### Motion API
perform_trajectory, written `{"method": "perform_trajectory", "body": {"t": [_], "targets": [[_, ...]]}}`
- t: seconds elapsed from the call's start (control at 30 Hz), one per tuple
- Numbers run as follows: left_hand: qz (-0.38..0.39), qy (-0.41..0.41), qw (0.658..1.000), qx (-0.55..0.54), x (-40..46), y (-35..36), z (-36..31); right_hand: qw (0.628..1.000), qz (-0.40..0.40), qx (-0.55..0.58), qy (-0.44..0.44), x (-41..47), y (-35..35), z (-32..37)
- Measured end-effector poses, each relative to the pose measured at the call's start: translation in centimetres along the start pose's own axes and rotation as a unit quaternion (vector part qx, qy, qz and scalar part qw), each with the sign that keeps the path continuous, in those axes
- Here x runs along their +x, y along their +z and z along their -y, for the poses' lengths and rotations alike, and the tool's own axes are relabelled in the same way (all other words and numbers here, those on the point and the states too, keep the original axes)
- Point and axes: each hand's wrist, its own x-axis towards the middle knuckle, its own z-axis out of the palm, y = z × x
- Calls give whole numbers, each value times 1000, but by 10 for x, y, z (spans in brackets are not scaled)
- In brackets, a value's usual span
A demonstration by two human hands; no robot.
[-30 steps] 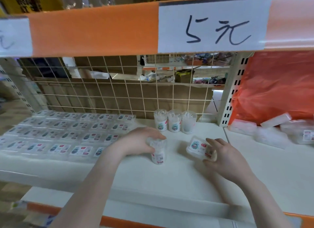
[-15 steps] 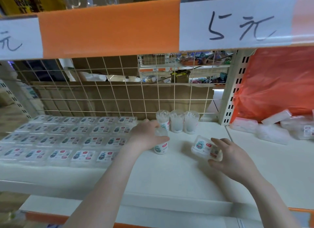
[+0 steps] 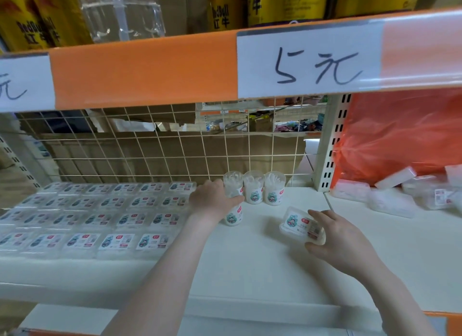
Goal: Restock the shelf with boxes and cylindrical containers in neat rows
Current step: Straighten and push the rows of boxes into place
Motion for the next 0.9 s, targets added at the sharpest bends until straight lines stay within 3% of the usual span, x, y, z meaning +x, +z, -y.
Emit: {"method": "perform_trajectory", "body": {"t": [0.9], "targets": [[-53, -20, 998, 1, 15, 11, -13, 1000, 6, -7, -6, 6, -4, -5]]}}
